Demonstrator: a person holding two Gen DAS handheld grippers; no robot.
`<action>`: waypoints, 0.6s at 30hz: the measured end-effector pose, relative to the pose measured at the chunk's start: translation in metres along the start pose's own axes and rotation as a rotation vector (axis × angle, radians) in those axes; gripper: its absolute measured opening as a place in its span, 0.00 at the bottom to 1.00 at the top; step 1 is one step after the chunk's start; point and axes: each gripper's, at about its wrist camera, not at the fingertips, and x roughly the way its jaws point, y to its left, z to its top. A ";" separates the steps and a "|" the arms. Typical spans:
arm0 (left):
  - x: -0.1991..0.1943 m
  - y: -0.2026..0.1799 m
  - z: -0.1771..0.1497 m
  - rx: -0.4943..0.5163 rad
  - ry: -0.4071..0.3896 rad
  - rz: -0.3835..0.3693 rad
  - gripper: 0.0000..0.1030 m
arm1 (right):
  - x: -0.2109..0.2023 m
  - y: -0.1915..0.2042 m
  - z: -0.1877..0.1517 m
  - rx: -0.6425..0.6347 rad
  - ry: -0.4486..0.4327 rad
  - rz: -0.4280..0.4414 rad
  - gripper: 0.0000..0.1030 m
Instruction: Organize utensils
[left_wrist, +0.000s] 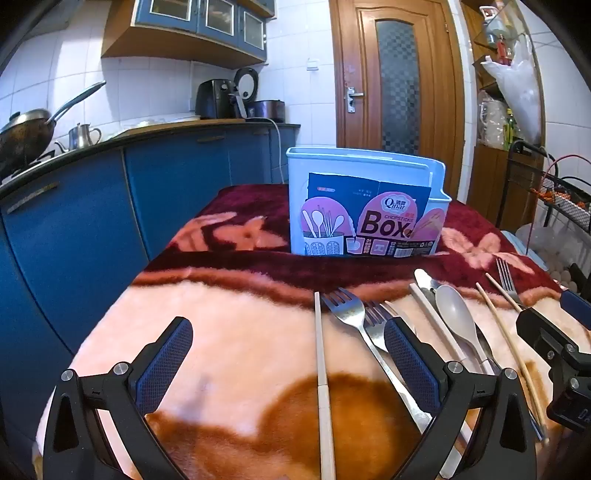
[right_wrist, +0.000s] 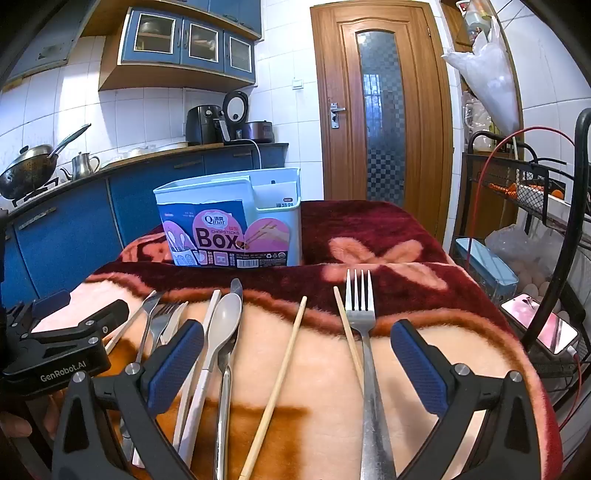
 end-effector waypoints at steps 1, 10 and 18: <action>0.000 0.000 0.000 0.000 0.001 0.000 1.00 | 0.000 0.000 0.000 -0.001 0.000 0.000 1.00; 0.000 0.000 0.000 0.003 0.004 0.001 1.00 | 0.000 0.000 0.000 -0.005 0.001 -0.002 1.00; 0.000 0.000 0.000 0.002 0.004 0.001 1.00 | 0.000 0.000 0.000 -0.005 -0.001 -0.001 1.00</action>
